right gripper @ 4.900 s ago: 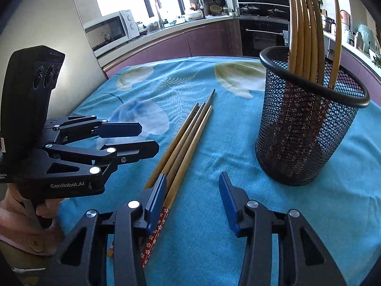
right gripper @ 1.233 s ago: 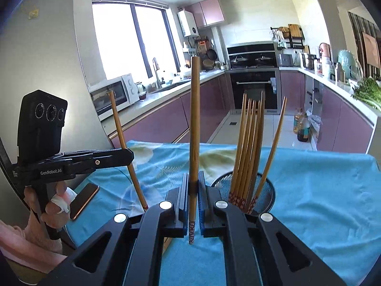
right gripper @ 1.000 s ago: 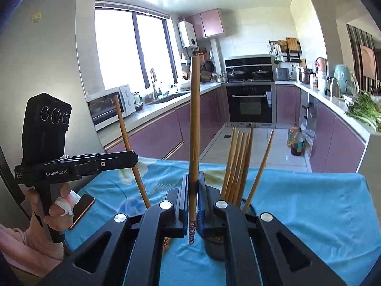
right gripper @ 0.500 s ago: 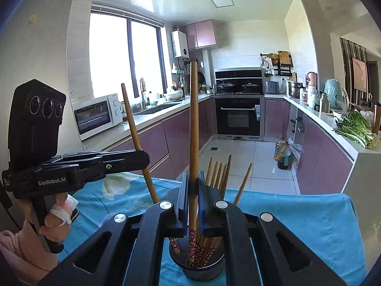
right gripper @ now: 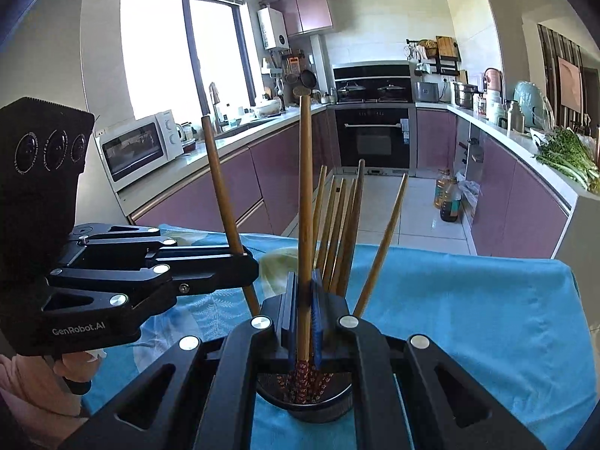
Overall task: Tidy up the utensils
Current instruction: 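Raise both chopsticks upright and drop them into the mesh cup, then open both tools and return them to the last two chopsticks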
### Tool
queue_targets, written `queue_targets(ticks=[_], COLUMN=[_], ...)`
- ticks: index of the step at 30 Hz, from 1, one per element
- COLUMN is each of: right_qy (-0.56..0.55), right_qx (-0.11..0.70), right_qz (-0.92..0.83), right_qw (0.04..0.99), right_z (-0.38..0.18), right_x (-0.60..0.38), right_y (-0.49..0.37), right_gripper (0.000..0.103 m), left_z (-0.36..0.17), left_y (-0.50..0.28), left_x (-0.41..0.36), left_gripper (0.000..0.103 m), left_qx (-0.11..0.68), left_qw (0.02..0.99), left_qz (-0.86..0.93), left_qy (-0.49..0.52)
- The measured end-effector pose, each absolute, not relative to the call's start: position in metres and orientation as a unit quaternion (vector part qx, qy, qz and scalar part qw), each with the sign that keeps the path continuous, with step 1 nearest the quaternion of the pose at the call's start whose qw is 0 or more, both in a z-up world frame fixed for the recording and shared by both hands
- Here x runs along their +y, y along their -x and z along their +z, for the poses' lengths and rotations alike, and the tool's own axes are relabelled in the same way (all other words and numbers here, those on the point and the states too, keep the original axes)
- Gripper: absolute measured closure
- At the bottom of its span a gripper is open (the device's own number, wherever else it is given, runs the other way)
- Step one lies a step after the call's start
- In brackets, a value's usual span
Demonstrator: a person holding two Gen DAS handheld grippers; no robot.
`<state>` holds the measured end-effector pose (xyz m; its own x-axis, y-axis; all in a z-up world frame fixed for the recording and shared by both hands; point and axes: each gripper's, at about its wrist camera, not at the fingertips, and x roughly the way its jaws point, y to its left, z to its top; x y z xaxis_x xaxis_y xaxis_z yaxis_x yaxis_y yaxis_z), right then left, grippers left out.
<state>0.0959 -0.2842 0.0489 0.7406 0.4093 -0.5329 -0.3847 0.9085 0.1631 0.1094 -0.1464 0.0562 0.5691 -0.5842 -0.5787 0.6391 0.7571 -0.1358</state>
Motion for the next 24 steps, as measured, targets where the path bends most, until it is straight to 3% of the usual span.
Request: queue_targets(ticks=[12,21,24], right_qy=[-0.038,-0.043,-0.044], right_qx=[0.314,0.316,0.306], right_qz=[0.195,0.192,0.203], right_qw=[0.928,0.928,0.929], right_z=[0.036,0.03,0.033], right_x=[-0.282,-0.282,-0.28], right_y=[-0.11,-0.104,-0.095], right_gripper=[0.095,0.094,0.087], left_z=[0.041,0.038,0.039], left_y=[-0.131,-0.121,-0.108], left_x=[-0.146,-0.147,-0.142], left_gripper=[0.094,0.078,0.076], left_qx=[0.339,0.333,0.316], left_qw=[0.882,0.889,0.895], left_qz=[-0.324,-0.312,-0.308], left_qy=[-0.043,-0.053,-0.06])
